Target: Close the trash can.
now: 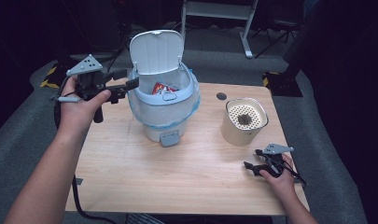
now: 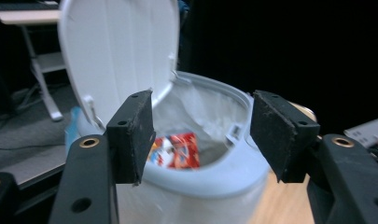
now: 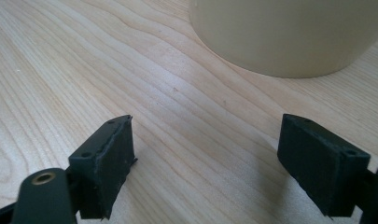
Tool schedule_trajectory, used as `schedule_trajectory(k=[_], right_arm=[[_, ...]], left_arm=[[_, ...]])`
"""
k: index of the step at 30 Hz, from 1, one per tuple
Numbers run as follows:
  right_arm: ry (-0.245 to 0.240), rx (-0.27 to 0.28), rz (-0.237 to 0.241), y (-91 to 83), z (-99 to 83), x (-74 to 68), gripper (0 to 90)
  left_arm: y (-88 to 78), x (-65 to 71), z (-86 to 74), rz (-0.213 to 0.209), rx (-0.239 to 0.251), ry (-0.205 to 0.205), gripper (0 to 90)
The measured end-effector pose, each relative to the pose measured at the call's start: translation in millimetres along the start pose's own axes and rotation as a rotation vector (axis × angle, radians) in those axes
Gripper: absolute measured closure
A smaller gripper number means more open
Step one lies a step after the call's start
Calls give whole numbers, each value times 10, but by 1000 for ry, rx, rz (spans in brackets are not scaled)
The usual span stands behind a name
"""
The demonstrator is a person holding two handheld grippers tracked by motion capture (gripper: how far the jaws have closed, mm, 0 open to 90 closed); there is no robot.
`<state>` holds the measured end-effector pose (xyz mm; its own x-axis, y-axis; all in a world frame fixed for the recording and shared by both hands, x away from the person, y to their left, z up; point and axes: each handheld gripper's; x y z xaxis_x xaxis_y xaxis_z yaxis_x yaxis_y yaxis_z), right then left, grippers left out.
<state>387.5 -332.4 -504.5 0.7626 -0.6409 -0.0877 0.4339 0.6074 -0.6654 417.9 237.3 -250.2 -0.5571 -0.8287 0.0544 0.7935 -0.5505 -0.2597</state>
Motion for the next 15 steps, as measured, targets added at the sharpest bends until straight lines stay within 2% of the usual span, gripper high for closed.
schedule_trajectory(k=[2, 6, 10, 15], right_arm=[[0, 0, 0, 0, 0, 0, 188], [0, 0, 0, 0, 0, 0, 188], [0, 0, 0, 0, 0, 0, 188], [0, 0, 0, 0, 0, 0, 188]], left_arm=[[42, -26, 62, 32, 1, 8, 390], [108, -71, 145, 57, 0, 16, 387], [172, -150, 210, 63, 15, -2, 384], [290, -301, 278, 100, 47, -24, 387]])
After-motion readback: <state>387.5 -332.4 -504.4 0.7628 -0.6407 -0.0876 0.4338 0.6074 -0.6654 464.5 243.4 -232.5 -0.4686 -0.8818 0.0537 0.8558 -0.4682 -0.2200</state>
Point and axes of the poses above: each handheld gripper's, and its own axes: y roughly forward along the jaws, z roughly out of its top, x roughly to its right, and after that the axes turned 8 degrees about z, right-handed
